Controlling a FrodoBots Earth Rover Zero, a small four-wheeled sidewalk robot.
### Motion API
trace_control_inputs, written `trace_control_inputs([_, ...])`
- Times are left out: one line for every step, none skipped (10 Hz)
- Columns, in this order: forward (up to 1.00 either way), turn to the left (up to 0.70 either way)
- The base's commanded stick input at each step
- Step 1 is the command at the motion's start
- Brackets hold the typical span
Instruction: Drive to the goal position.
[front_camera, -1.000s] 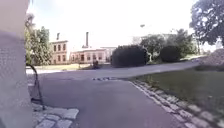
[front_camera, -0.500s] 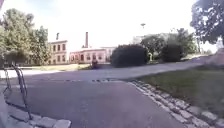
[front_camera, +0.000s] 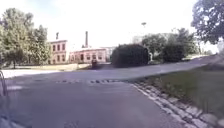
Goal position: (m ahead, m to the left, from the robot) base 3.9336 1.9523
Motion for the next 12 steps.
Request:
trace_control_inputs([0.6,0.0])
trace_control_inputs([0.6,0.0])
trace_control_inputs([0.6,0.0])
trace_control_inputs([0.6,0.0])
trace_control_inputs([0.6,0.0])
trace_control_inputs([0.6,-0.06])
trace_control_inputs([0.6,-0.15])
trace_control_inputs([0.6,-0.15])
trace_control_inputs([0.6,-0.15])
trace_control_inputs([0.6,-0.15])
trace_control_inputs([0.6,-0.15])
trace_control_inputs([0.6,-0.15])
